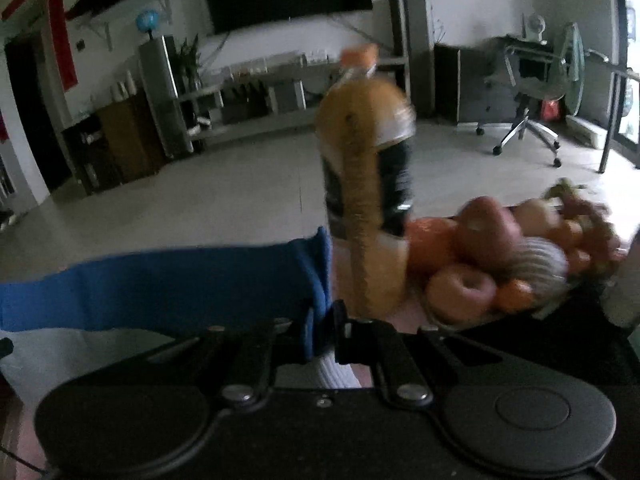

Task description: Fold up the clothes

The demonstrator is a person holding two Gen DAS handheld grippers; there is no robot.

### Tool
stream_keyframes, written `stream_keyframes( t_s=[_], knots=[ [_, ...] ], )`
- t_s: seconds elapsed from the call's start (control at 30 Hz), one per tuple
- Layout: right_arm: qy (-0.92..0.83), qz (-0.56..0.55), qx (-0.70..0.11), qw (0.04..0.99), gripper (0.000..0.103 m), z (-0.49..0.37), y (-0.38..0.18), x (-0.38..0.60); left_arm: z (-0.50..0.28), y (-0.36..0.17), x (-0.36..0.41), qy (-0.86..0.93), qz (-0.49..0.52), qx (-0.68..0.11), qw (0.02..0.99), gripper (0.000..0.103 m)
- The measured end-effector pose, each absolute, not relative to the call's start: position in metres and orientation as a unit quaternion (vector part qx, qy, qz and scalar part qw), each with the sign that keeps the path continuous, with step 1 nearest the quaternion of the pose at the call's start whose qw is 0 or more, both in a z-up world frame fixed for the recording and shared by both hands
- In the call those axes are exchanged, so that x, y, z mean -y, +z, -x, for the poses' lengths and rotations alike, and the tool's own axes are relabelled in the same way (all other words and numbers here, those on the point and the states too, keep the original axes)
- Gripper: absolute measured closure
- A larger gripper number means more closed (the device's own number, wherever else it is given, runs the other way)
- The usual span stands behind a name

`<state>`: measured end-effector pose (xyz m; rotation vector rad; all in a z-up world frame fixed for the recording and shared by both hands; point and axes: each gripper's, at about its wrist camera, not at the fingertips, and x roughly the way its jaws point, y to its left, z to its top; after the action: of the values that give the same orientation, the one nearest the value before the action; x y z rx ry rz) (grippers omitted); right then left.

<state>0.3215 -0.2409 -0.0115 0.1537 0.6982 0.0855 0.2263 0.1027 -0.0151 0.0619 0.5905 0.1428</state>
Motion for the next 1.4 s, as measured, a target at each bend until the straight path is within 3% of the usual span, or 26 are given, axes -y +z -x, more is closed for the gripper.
stream_keyframes(
  t_s=[0.13,0.27,0.3,0.37,0.6,0.8,1.0,1.3,1.4],
  knots=[
    [0.049,-0.1,-0.357,0.927,0.093,-0.251,-0.015,0.274,-0.131,-0.042,-0.112,0.058,-0.073,-0.362,0.928,0.087],
    [0.058,-0.164,-0.404,0.898,0.072,-0.172,-0.053,0.327,-0.049,-0.059,-0.141,0.022,-0.051,-0.412,0.909,0.081],
    [0.057,-0.188,-0.415,0.888,0.072,-0.16,-0.062,0.34,-0.042,-0.059,-0.148,0.021,-0.021,-0.414,0.91,0.078],
    [0.059,-0.225,-0.424,0.875,0.072,-0.156,-0.073,0.348,-0.046,-0.057,-0.159,0.031,0.03,-0.41,0.911,0.063],
    [0.081,-0.322,-0.426,0.842,0.071,-0.188,-0.096,0.339,-0.112,-0.066,-0.157,0.087,0.132,-0.434,0.887,0.051],
    [0.06,-0.364,-0.436,0.821,0.071,-0.19,-0.129,0.34,-0.122,-0.104,-0.156,0.057,0.211,-0.435,0.873,0.052],
    [0.046,-0.346,-0.455,0.819,0.071,-0.191,-0.136,0.345,-0.125,-0.112,-0.16,0.04,0.213,-0.448,0.867,0.057],
    [0.033,-0.32,-0.489,0.811,0.071,-0.197,-0.145,0.335,-0.135,-0.121,-0.137,0.053,0.118,-0.467,0.875,0.055],
    [0.031,-0.287,-0.506,0.813,0.072,-0.203,-0.149,0.326,-0.142,-0.127,-0.132,0.057,0.089,-0.47,0.876,0.059]
  ],
)
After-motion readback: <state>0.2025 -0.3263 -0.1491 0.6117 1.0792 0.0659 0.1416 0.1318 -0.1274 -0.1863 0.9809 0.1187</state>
